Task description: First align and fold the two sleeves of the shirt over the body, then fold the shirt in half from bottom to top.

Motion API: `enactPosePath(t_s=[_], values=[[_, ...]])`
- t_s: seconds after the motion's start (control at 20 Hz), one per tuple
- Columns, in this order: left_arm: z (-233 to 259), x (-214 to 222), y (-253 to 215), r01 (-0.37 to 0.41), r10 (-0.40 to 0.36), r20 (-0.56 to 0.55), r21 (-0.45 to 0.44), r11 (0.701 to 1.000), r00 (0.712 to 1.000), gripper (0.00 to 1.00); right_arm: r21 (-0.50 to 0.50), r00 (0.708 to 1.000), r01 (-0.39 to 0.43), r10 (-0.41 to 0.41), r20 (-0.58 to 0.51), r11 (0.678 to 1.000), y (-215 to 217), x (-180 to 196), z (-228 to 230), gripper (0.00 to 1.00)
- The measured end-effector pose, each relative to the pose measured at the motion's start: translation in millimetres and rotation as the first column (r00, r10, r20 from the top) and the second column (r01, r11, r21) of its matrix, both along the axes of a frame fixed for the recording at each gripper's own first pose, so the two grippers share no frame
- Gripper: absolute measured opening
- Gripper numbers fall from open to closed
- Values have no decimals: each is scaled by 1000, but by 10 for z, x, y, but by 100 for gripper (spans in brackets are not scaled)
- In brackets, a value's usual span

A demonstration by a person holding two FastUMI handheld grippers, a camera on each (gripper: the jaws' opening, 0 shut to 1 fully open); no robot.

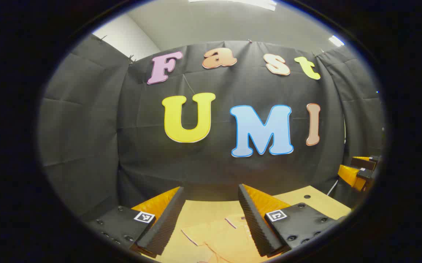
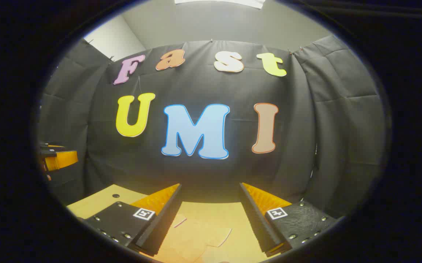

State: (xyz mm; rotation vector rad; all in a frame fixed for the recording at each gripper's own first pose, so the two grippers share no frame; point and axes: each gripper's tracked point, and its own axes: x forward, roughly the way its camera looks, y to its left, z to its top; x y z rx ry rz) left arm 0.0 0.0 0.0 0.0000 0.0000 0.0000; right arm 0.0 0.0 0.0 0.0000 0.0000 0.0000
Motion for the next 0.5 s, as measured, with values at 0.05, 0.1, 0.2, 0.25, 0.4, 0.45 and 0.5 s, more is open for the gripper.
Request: enactPosePath(t_s=[0.05, 0.1, 0.2, 0.25, 0.4, 0.45, 0.5], values=[[16, -4, -11, 1, -1, 2, 4, 1000, 1000, 94, 2, 1000, -1, 1, 1, 1000, 3, -6, 15, 95], [22, -12, -12, 2, -2, 3, 7, 1000, 1000, 95, 5, 1000, -2, 2, 3, 1000, -4, -5, -5, 95], [17, -25, -30, 3, -4, 7, 12, 1000, 1000, 95, 11, 1000, -2, 2, 3, 1000, -29, -9, -12, 95], [16, -23, -50, 5, -5, 6, 14, 1000, 1000, 96, 14, 1000, -2, 2, 4, 1000, -30, -12, -5, 95], [29, -28, -52, 7, -7, 6, 15, 1000, 1000, 95, 19, 1000, -2, 2, 3, 1000, -56, -6, -18, 95], [12, -37, -63, 7, -7, 6, 16, 1000, 1000, 95, 19, 1000, -1, 1, 3, 1000, -58, -9, -13, 95], [11, -42, -70, 8, -8, 5, 18, 1000, 1000, 95, 20, 1000, -1, 1, 1, 1000, -71, -11, -31, 95]])
